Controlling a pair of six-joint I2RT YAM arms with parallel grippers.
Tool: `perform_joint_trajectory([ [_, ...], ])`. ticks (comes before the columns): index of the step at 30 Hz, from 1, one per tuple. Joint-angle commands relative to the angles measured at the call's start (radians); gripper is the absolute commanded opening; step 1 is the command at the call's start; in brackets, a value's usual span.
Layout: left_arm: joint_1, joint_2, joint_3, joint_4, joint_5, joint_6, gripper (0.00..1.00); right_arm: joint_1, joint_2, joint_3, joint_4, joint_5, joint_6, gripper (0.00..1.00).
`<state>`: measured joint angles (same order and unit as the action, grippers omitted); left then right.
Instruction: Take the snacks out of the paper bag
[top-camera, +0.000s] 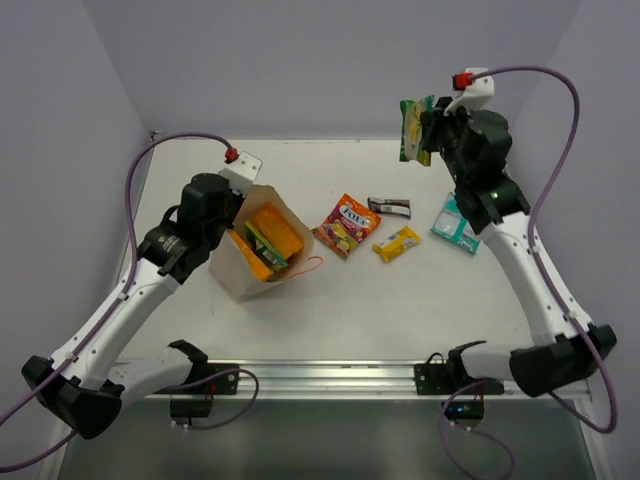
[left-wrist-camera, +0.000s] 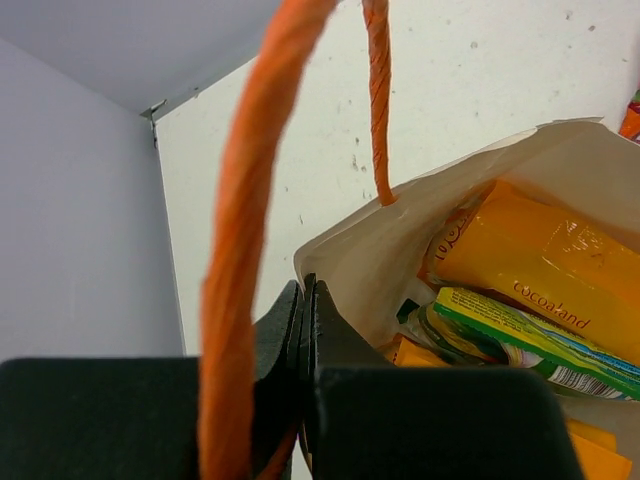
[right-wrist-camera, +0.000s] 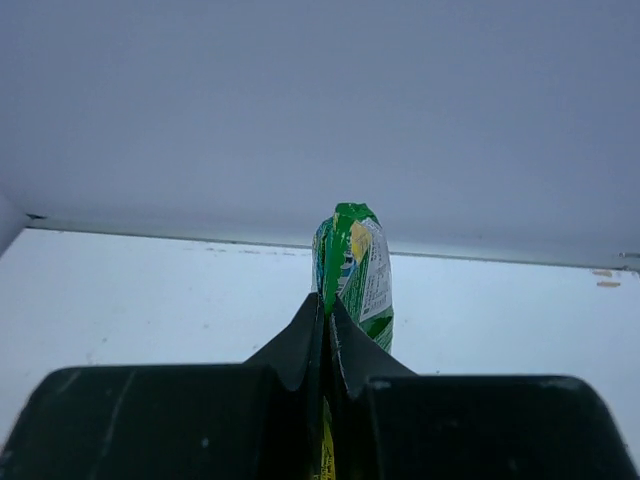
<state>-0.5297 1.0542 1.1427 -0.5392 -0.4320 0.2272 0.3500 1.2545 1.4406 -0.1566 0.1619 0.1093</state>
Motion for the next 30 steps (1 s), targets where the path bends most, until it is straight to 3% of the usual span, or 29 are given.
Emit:
perform_joint_trajectory([
  [1,0.033,-0.02,0.092,0.159,-0.086,0.044,0.0,-0.124,0.176,0.041,0.083,-0.155,0.088,0.0],
  [5,0.048,-0.031,0.088,0.174,-0.042,0.063,0.0,-0.242,0.354,0.06,0.182,-0.355,0.225,0.0],
  [9,0.048,-0.031,0.086,0.173,0.073,0.078,0.0,-0.316,0.546,0.122,0.169,-0.403,0.279,0.04],
  [10,0.048,-0.033,0.086,0.171,0.09,0.083,0.0,-0.336,0.569,0.142,0.105,-0.382,0.271,0.11],
  [11,0.048,-0.031,0.084,0.167,0.107,0.089,0.0,-0.342,0.586,0.155,0.079,-0.368,0.264,0.29],
  [13,0.05,-0.034,0.08,0.163,0.148,0.101,0.0,-0.345,0.588,0.167,0.001,-0.294,0.233,0.46],
  [14,0.05,-0.037,0.074,0.159,0.165,0.106,0.0,-0.345,0.57,0.162,-0.015,-0.27,0.222,0.61],
  [17,0.048,-0.046,0.058,0.159,0.225,0.116,0.0,-0.327,0.447,0.121,-0.083,-0.243,0.204,0.78],
  [20,0.048,-0.052,0.049,0.16,0.26,0.123,0.0,-0.241,0.285,0.066,-0.127,-0.242,0.164,0.84],
  [26,0.048,-0.054,0.06,0.14,0.288,0.141,0.0,0.094,0.009,-0.094,-0.084,-0.202,0.135,0.86],
  [30,0.048,-0.066,0.06,0.137,0.315,0.143,0.0,0.325,-0.05,-0.157,0.008,-0.268,0.144,0.83],
])
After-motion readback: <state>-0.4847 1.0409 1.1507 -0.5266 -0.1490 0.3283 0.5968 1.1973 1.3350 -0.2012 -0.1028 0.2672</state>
